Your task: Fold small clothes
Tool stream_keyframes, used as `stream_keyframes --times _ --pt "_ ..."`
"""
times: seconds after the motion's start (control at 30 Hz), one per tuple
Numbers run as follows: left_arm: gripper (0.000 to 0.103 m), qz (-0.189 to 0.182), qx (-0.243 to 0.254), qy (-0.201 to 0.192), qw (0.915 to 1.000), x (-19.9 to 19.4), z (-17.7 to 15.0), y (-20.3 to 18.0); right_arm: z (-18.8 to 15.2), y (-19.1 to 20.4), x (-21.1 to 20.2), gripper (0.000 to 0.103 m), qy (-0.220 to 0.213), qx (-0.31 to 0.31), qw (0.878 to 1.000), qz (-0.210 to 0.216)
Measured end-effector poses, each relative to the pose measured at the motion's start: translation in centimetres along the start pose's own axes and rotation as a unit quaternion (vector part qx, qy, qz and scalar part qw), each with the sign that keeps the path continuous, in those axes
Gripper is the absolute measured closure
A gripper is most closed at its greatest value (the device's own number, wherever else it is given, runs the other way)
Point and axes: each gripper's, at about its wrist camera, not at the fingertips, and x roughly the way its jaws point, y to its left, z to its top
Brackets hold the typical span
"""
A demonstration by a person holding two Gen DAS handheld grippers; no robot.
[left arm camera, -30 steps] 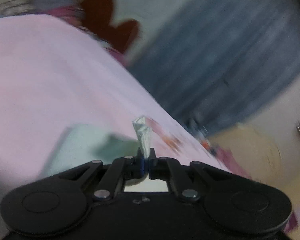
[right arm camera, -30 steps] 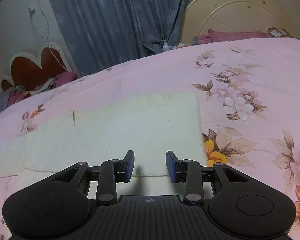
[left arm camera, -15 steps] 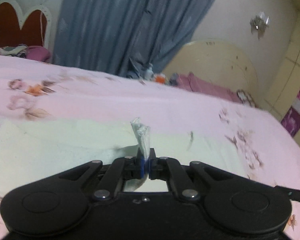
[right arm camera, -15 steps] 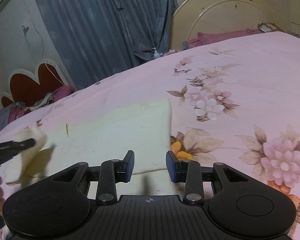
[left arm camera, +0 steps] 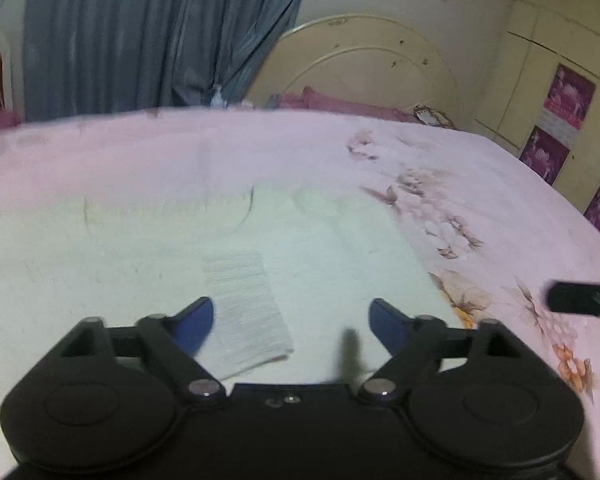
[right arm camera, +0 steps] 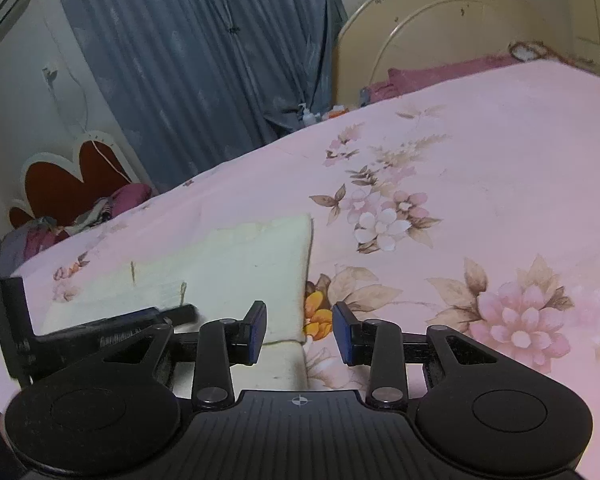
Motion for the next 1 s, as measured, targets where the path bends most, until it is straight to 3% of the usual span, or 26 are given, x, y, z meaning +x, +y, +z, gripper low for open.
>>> stream_keyframes --times 0.17,0.3,0.37,0.5,0.8,0.83,0.87,1.0 --pt "0.033 0.064 -0.037 -0.035 0.9966 -7.1 -1.3 3.8 0.5 2.0 3.3 0.067 0.031 0.029 0.996 0.077" --pt "0.037 0.131 -0.102 -0.020 0.9858 -11.9 -4.3 10.9 0.1 5.0 7.7 0.067 0.067 0.017 0.992 0.106" --pt "0.048 0.147 -0.140 -0.007 0.9791 -13.0 -5.3 13.9 -0.2 6.1 9.9 0.067 0.083 0.015 0.990 0.110" --pt "0.051 0.158 -0.175 0.006 0.9718 -13.2 -6.4 17.3 -0.3 7.6 12.8 0.067 0.102 0.013 0.989 0.110" --pt "0.055 0.176 -0.186 -0.008 0.9666 -11.3 -5.8 18.2 -0.2 10.6 15.2 0.068 0.115 -0.040 0.987 0.101" --pt "0.055 0.177 -0.181 -0.007 0.9673 -11.2 -6.0 18.1 -0.3 10.9 15.4 0.074 0.114 -0.050 0.987 0.098" --pt "0.055 0.179 -0.174 -0.005 0.9683 -11.2 -6.0 18.0 -0.3 11.1 15.5 0.098 0.114 -0.064 0.987 0.095" --pt "0.057 0.181 -0.165 0.001 0.9696 -11.2 -6.0 18.1 0.2 11.0 13.6 0.099 0.074 -0.086 0.989 0.090"
